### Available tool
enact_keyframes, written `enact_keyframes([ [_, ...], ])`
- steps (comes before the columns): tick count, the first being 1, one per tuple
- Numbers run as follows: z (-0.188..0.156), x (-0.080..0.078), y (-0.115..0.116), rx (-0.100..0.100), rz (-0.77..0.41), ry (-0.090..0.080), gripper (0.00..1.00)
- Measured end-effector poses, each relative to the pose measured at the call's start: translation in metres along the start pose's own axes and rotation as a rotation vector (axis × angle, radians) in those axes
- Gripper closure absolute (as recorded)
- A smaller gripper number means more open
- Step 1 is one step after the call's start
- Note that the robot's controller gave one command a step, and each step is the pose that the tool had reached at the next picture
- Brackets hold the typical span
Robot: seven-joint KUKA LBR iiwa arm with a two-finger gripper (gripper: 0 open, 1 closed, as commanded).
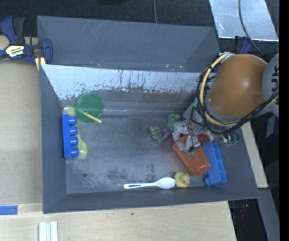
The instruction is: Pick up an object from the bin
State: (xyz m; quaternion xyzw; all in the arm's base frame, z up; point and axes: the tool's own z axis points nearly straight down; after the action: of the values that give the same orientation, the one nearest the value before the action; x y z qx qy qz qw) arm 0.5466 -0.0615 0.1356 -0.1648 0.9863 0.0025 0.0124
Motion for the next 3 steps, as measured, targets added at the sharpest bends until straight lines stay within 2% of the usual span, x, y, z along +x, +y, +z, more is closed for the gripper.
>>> enact_keyframes([
  [1,-0.054,0.008,-0.028,0.004,0.04,-0.005,1.0],
  [2,-0.006,-0.029,-0.012,0.004,0.052,-0.009,1.0],
  [3,-0.032,-0.03,-0.016,0.002,0.04,-0.002,1.0],
])
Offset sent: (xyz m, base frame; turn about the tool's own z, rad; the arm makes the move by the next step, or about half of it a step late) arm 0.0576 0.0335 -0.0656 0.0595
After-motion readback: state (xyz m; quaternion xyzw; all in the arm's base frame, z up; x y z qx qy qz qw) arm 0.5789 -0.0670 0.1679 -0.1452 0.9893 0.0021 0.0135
